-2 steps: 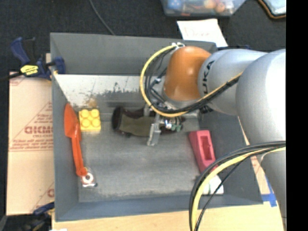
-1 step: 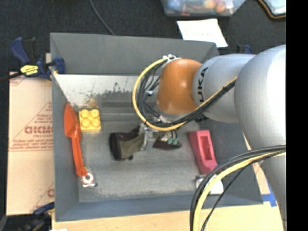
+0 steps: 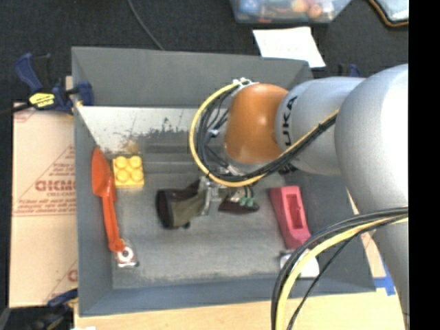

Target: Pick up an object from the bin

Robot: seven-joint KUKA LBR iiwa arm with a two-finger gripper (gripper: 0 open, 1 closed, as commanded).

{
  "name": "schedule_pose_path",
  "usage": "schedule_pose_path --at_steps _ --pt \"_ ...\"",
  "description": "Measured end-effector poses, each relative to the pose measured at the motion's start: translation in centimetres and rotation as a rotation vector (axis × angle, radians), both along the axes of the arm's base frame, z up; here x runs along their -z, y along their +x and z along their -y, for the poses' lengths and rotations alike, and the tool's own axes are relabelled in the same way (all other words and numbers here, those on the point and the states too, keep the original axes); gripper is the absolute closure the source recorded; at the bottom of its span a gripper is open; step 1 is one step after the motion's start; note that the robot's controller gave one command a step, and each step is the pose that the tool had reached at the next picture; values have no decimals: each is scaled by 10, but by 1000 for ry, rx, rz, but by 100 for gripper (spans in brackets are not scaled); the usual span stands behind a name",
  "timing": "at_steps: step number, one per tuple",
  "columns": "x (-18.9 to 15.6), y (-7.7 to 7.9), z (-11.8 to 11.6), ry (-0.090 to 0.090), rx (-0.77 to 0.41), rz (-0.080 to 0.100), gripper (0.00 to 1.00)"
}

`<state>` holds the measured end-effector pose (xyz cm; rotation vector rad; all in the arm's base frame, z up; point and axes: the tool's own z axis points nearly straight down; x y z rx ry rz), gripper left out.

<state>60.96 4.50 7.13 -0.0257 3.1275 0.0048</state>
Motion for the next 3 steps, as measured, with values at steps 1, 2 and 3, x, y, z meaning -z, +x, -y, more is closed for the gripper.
schedule_pose_path --at_steps 1,2,3 --pt "-20 -1 0 0 2 -1 100" --pt "-43 -1 1 0 3 -1 100" --pt "-64 0 1 1 4 2 100"
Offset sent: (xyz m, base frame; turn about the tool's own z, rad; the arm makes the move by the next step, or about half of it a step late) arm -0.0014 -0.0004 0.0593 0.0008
